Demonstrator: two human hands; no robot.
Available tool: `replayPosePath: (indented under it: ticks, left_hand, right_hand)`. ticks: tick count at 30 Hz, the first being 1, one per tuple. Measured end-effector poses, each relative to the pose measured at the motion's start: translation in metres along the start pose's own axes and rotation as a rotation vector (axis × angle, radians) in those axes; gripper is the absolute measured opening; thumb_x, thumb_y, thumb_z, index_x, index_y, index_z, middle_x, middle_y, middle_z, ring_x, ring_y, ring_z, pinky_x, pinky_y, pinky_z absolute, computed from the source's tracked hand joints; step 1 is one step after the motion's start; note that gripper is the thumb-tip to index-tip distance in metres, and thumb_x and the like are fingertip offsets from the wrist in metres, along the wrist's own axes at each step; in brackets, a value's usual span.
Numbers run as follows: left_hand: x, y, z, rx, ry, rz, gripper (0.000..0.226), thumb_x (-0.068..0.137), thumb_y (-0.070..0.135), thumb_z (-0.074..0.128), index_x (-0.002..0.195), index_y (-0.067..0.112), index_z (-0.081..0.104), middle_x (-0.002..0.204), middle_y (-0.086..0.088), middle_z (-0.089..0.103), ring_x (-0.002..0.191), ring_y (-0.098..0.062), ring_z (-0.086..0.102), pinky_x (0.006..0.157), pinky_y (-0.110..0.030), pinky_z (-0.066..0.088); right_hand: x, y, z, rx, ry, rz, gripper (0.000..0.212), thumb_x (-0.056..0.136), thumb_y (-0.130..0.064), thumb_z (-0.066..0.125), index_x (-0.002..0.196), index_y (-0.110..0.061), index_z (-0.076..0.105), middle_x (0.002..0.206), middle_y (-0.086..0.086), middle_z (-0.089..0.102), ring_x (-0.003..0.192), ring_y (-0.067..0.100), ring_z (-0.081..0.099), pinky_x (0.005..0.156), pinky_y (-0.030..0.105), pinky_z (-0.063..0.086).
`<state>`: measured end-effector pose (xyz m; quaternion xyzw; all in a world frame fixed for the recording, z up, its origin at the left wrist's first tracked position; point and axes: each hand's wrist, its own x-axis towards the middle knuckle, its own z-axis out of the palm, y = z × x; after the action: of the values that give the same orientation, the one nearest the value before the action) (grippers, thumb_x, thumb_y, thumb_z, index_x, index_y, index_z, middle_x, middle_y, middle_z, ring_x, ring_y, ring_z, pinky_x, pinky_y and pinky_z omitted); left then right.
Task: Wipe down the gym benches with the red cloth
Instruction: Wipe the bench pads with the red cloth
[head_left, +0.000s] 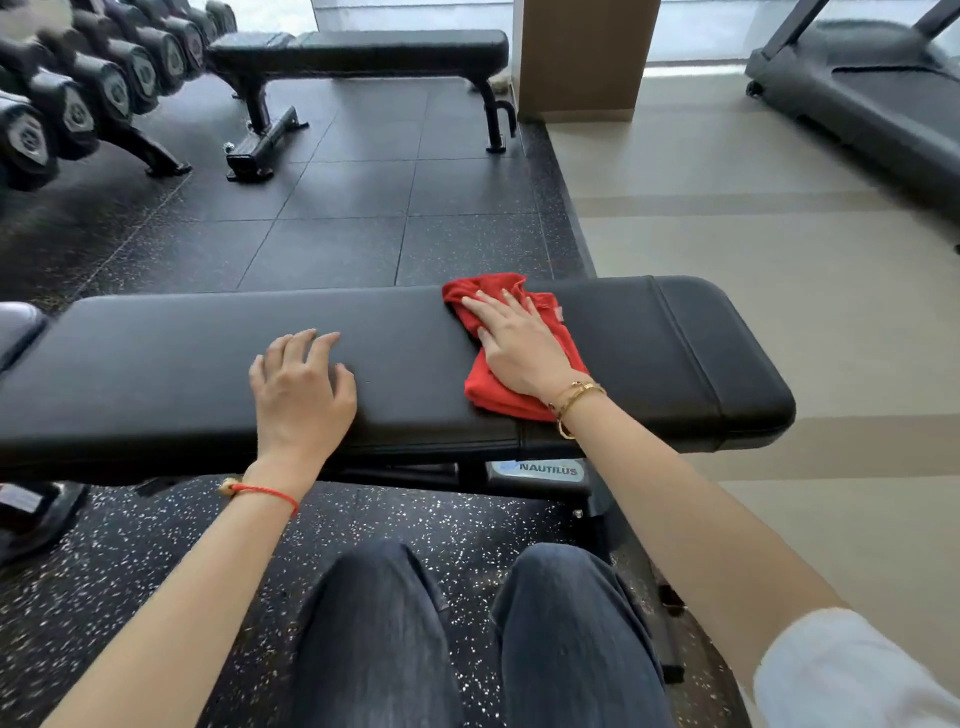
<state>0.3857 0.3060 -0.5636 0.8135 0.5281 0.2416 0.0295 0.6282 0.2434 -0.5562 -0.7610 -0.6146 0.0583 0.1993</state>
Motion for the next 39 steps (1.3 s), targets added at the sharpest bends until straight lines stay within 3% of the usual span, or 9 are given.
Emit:
replayPosePath:
  ticks: [7,14,18,23,27,32,36,39]
  left_hand:
    - [0.001,-0.014,0.006,-0.031,-0.012,-0.074,0.039,0.092,0.022,0.052,0.13,0.015,0.059,0.139,-0.009,0.054,0.134,-0.031,0.04,0.117,-0.053,0.02]
    - [0.002,-0.017,0.007,-0.052,0.035,-0.077,0.049,0.084,0.031,0.04,0.126,0.018,0.062,0.135,-0.005,0.058,0.132,-0.028,0.044,0.116,-0.051,0.022]
    - [0.001,-0.019,0.009,-0.054,0.042,-0.063,0.049,0.085,0.03,0.04,0.127,0.018,0.062,0.136,-0.005,0.057,0.132,-0.028,0.044,0.117,-0.051,0.022]
    - [0.001,-0.021,0.011,-0.058,0.038,-0.066,0.047,0.086,0.029,0.041,0.127,0.018,0.062,0.136,-0.005,0.057,0.132,-0.027,0.043,0.117,-0.052,0.022]
    - [0.002,-0.022,0.011,-0.047,0.043,-0.071,0.047,0.085,0.03,0.042,0.127,0.02,0.062,0.135,-0.003,0.058,0.132,-0.026,0.044,0.116,-0.052,0.023]
    - [0.001,-0.022,0.009,-0.046,0.03,-0.059,0.05,0.085,0.03,0.04,0.129,0.019,0.061,0.138,-0.004,0.056,0.133,-0.026,0.043,0.117,-0.051,0.021]
    - [0.0,-0.024,0.009,-0.055,0.016,-0.054,0.044,0.09,0.025,0.047,0.132,0.019,0.059,0.14,-0.004,0.054,0.135,-0.027,0.04,0.119,-0.052,0.019]
    - [-0.001,-0.023,0.01,-0.052,0.015,-0.065,0.042,0.092,0.022,0.051,0.133,0.019,0.058,0.141,-0.004,0.053,0.136,-0.026,0.039,0.119,-0.052,0.018]
  right_hand:
    - [0.035,-0.014,0.004,-0.058,-0.023,0.033,0.048,0.102,-0.022,0.032,0.15,-0.024,0.028,0.16,-0.003,0.021,0.149,0.027,0.01,0.122,0.042,-0.002]
    - [-0.048,-0.065,0.024,-0.001,-0.023,-0.35,0.051,0.097,-0.018,0.042,0.147,-0.025,0.037,0.155,-0.005,0.034,0.147,0.021,0.021,0.122,0.039,0.005]
    - [-0.027,-0.043,0.017,0.011,-0.028,-0.202,0.049,0.099,-0.018,0.039,0.148,-0.026,0.034,0.157,-0.005,0.03,0.148,0.021,0.019,0.122,0.035,0.003]
    - [0.049,-0.044,0.023,-0.046,-0.042,0.027,0.049,0.101,-0.023,0.034,0.15,-0.025,0.029,0.16,-0.002,0.021,0.149,0.029,0.012,0.121,0.043,0.0]
    - [0.048,-0.081,0.039,-0.07,-0.058,-0.088,0.05,0.101,-0.023,0.035,0.15,-0.025,0.029,0.16,-0.002,0.021,0.149,0.029,0.012,0.121,0.042,0.0]
    - [-0.028,-0.086,0.033,-0.023,-0.032,-0.264,0.05,0.098,-0.02,0.04,0.148,-0.026,0.035,0.157,-0.005,0.03,0.148,0.023,0.019,0.122,0.039,0.004]
    - [-0.054,-0.045,0.014,-0.059,0.035,-0.117,0.049,0.099,-0.021,0.04,0.147,-0.027,0.035,0.155,-0.005,0.032,0.146,0.022,0.023,0.122,0.036,0.005]
    - [-0.027,-0.026,0.007,-0.099,0.027,0.036,0.049,0.1,-0.023,0.036,0.149,-0.028,0.032,0.158,-0.005,0.027,0.147,0.025,0.018,0.121,0.04,0.003]
